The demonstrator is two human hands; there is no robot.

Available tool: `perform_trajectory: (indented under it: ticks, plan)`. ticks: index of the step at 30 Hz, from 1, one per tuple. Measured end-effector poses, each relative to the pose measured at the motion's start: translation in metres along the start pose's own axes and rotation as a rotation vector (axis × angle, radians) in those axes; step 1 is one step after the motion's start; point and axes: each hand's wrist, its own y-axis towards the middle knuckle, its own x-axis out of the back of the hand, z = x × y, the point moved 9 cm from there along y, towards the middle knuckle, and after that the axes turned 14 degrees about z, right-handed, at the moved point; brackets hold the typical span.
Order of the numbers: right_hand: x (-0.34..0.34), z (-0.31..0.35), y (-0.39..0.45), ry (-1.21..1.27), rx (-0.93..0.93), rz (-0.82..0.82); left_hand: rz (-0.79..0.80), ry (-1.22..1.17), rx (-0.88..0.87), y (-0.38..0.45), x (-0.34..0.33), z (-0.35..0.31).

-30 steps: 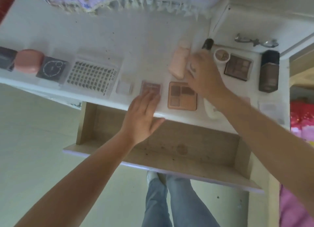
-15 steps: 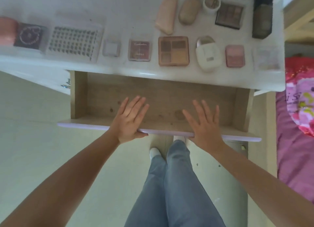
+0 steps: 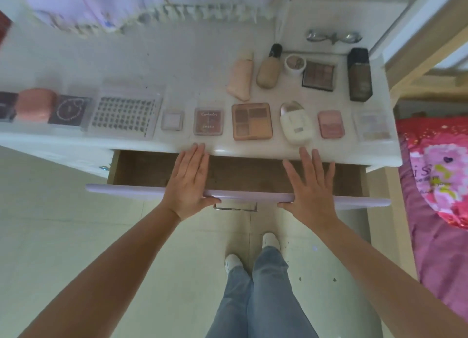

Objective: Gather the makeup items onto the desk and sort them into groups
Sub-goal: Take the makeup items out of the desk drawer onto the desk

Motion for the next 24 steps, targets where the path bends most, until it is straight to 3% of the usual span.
perform_trajectory:
  ticks: [5, 11, 16, 21, 24]
  plan:
    - [0.010, -0.005, 0.038, -0.028, -0.032, 0.014, -0.129, 0.015, 0.047, 0.031, 0.017, 0.015]
    - [0.011, -0.013, 0.063, -0.033, -0.037, 0.059, 0.053, 0.010, 0.081, 0.059, 0.017, 0.019]
    - [0.009, -0.004, 0.059, -0.021, -0.009, 0.136, 0.072, -0.062, 0.126, 0.050, 0.013, 0.015]
    - [0.034, 0.045, 0.059, 0.079, 0.234, 0.226, 0.200, -0.190, 0.291, 0.020, 0.001, 0.016]
    - [0.068, 0.094, 0.075, 0.163, 0.404, 0.175, 0.196, -0.224, 0.491, -0.022, 0.005, 0.040]
